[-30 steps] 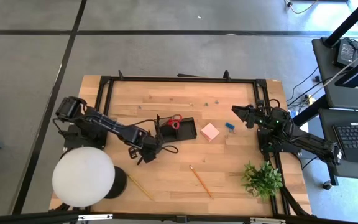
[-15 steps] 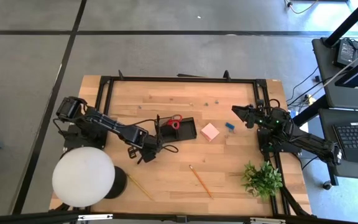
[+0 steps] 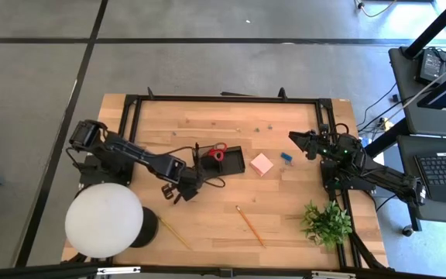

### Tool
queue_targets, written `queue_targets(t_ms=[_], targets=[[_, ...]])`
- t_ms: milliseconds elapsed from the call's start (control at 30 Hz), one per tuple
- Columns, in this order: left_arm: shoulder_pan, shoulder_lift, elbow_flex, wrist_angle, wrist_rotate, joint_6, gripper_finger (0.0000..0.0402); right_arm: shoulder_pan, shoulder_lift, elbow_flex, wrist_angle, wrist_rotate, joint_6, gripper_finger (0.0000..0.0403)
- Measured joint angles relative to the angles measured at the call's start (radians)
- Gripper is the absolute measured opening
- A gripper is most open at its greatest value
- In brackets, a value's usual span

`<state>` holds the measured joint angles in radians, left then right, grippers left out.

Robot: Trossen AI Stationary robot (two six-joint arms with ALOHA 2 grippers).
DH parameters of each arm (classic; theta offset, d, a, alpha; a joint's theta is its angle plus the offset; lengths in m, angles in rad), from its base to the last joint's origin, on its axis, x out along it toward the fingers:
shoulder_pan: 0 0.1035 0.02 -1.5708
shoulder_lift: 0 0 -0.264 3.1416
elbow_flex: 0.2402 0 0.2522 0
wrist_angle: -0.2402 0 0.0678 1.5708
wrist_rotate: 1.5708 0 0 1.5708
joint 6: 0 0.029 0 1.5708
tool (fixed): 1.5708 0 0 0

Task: Pick and place office supplies into organizer
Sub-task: Put the black pen into the desk organizer

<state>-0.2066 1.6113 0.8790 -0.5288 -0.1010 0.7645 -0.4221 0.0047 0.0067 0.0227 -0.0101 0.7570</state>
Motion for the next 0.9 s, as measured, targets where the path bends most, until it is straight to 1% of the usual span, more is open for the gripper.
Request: queue_targets(t_ms=[200, 333, 500, 567, 633, 700, 800, 900], targets=[[0.001, -0.114, 0.044, 0.009, -0.004, -0.132, 0.0034, 0.0, 0.0, 0.0, 0.0, 0.0, 0.003, 0.019], [0.001, -0.208, 0.06, 0.066, -0.04, -0.239, 0.0034, 0.0, 0.0, 0.0, 0.001, -0.001, 0.023, 0.019], [0.009, -0.338, 0.066, 0.212, -0.097, -0.322, 0.0034, 0.0, 0.0, 0.0, 0.004, -0.003, 0.025, 0.019], [0.017, -0.385, 0.066, 0.266, -0.113, -0.357, 0.0033, 0.0, 0.0, 0.0, 0.006, -0.004, 0.065, 0.019], [0.031, -0.431, 0.066, 0.334, -0.128, -0.377, 0.0033, 0.001, 0.0, 0.0, 0.016, -0.023, 0.119, 0.019], [0.049, -0.469, 0.066, 0.407, -0.144, -0.388, 0.0033, 0.006, 0.0, 0.0, 0.035, -0.063, 0.136, 0.019], [0.08, -0.501, 0.066, 0.549, -0.143, -0.396, 0.0033, 0.03, 0.0, 0.0, 0.1, -0.122, 0.066, 0.019], [0.114, -0.506, 0.066, 0.69, -0.112, -0.413, 0.0033, 0.065, 0.002, 0.001, 0.161, -0.117, -0.048, 0.019]])
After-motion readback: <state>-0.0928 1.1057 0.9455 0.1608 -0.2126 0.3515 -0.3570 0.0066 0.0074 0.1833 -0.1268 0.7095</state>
